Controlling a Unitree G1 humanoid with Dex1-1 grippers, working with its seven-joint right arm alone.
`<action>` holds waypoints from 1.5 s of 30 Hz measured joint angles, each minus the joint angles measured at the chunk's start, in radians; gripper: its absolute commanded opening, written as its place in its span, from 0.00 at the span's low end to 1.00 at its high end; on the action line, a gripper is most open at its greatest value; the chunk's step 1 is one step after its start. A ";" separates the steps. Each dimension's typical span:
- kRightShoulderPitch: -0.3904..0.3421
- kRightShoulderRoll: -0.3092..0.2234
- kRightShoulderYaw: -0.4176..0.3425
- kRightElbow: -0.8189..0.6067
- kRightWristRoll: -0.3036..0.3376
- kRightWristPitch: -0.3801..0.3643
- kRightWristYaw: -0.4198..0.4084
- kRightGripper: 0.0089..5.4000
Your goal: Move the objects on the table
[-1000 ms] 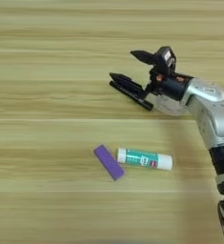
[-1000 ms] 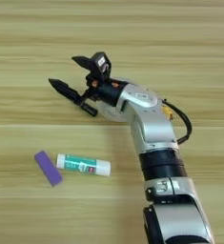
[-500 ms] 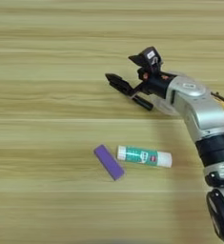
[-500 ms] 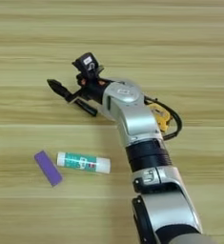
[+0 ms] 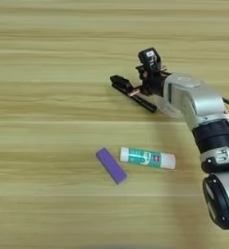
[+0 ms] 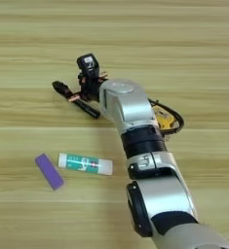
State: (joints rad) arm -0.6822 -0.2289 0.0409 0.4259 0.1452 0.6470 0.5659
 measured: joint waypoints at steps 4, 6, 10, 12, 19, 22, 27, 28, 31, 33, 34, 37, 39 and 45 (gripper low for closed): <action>-0.011 -0.011 0.039 0.023 -0.011 0.045 0.035 0.99; -0.016 -0.011 0.044 0.048 -0.022 0.048 0.035 0.99; -0.037 -0.010 0.047 0.120 -0.039 0.046 0.032 0.99; -0.050 -0.009 0.047 0.163 -0.045 0.042 0.029 0.99; -0.101 0.006 0.056 0.336 -0.093 -0.034 0.004 0.99; -0.117 0.011 0.065 0.391 -0.114 -0.070 0.005 0.99; -0.147 0.017 0.070 0.460 -0.132 -0.114 0.012 0.99; -0.154 0.018 0.070 0.474 -0.133 -0.120 0.014 0.98; -0.175 0.022 0.069 0.517 -0.138 -0.139 0.017 0.90; -0.183 0.022 0.067 0.539 -0.143 -0.156 0.023 0.87; -0.185 0.023 0.067 0.548 -0.144 -0.162 0.026 0.86; -0.188 0.023 0.071 0.558 -0.154 -0.182 0.035 0.80; -0.188 0.024 0.076 0.559 -0.159 -0.189 0.047 0.76; -0.179 0.029 0.090 0.542 -0.166 -0.199 0.098 0.63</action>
State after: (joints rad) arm -0.8608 -0.1995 0.1309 0.9677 -0.0206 0.4484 0.6642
